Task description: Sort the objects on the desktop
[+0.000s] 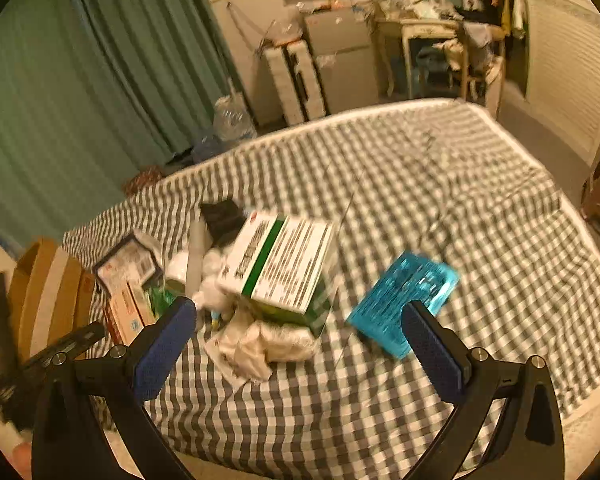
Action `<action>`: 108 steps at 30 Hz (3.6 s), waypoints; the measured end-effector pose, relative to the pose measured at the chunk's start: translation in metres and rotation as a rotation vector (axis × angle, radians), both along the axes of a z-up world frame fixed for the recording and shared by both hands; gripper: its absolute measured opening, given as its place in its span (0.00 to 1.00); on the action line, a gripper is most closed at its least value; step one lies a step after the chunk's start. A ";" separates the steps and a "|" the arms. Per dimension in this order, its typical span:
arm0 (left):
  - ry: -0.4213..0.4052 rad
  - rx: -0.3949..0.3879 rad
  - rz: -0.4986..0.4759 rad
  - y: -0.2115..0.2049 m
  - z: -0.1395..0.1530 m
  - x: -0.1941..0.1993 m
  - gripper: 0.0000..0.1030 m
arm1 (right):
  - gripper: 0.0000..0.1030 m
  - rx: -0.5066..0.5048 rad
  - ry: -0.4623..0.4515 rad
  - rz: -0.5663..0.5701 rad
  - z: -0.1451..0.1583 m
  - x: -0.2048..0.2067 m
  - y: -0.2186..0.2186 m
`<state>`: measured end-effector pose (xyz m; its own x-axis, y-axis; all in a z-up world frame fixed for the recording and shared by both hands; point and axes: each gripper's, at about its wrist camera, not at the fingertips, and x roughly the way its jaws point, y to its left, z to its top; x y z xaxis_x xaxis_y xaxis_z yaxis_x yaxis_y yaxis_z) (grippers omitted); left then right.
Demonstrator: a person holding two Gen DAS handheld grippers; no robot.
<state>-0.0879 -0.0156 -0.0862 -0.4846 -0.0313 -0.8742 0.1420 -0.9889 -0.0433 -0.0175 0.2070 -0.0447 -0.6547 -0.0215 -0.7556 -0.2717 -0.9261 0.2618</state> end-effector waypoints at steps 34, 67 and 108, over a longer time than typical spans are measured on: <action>0.061 0.089 -0.052 -0.024 0.038 0.005 0.77 | 0.12 -0.026 -0.114 0.149 -0.032 0.000 -0.023; 0.189 -0.026 0.513 -0.244 0.096 0.041 0.79 | 0.16 -0.210 0.162 0.776 0.097 -0.103 -0.358; -0.113 -0.129 -0.338 0.149 -0.040 0.003 1.00 | 0.87 -0.117 -0.209 -0.213 -0.076 -0.002 0.123</action>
